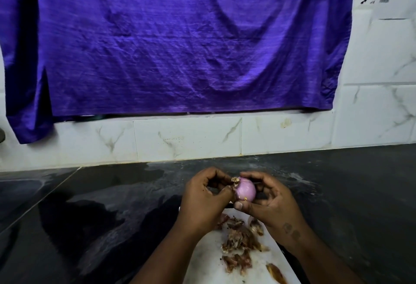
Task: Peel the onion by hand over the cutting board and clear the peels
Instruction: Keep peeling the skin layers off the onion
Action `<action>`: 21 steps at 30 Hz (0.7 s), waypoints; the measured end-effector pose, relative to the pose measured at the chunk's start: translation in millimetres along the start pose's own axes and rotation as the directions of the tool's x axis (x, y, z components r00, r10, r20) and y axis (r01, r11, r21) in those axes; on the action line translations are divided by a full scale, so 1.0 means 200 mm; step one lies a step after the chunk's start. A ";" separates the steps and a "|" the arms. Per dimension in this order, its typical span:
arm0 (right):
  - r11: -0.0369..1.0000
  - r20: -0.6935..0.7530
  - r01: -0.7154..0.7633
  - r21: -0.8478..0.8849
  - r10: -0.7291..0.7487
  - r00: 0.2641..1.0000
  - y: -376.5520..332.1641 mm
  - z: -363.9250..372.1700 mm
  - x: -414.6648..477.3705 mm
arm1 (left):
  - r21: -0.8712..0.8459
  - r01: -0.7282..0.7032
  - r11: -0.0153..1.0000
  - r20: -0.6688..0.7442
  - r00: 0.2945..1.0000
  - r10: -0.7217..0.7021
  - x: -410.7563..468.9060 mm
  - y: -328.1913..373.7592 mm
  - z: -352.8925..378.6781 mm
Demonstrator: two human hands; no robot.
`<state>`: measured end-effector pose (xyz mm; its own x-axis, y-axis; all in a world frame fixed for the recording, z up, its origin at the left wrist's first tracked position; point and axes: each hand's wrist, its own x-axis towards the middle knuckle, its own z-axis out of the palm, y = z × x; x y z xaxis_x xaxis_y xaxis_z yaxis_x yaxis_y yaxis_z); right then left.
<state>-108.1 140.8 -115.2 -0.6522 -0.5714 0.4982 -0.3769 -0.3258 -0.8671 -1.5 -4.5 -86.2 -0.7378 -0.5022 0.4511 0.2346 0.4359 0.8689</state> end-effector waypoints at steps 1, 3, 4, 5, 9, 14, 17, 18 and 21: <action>1.000 0.000 -0.002 0.011 0.002 1.000 0.00 0.00 0.00 | -0.009 0.003 1.000 0.006 1.000 -0.003 0.00 0.00 0.00; 1.000 0.000 -0.002 0.015 0.002 1.000 0.00 0.00 0.00 | -0.027 0.004 1.000 0.014 1.000 -0.004 -0.01 0.01 0.00; 1.000 -0.001 -0.002 0.010 0.002 1.000 0.00 0.00 0.00 | -0.033 0.000 0.999 0.015 1.000 0.001 -0.01 0.01 0.00; 1.000 -0.001 -0.001 0.004 0.001 1.000 0.00 0.00 0.00 | -0.038 -0.004 0.999 0.014 1.000 0.005 -0.01 0.01 0.00; 1.000 0.000 -0.007 -0.011 0.007 1.000 0.00 0.00 0.00 | -0.004 -0.009 1.000 -0.004 1.000 0.009 0.00 0.00 0.00; 1.000 0.002 -0.009 -0.006 0.009 1.000 -0.01 0.00 0.00 | -0.013 -0.006 1.000 -0.007 1.000 0.006 -0.01 0.00 0.00; 1.000 0.007 -0.012 0.007 0.012 1.000 -0.01 0.00 0.00 | -0.024 -0.027 0.999 -0.004 1.000 0.027 -0.01 0.00 0.00; 1.000 0.008 -0.012 0.006 0.012 1.000 -0.01 0.00 0.00 | -0.015 -0.036 0.999 -0.009 0.999 0.036 -0.01 0.00 0.00; 1.000 0.009 -0.010 0.004 0.009 1.000 -0.01 0.00 0.00 | 0.008 -0.061 0.998 -0.017 0.998 0.061 0.00 -0.02 0.00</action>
<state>-106.2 141.9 -113.3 -0.6495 -0.5815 0.4899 -0.3684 -0.3230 -0.8718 -3.3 -5.8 -88.7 -0.7113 -0.4873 0.5065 0.2736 0.4718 0.8382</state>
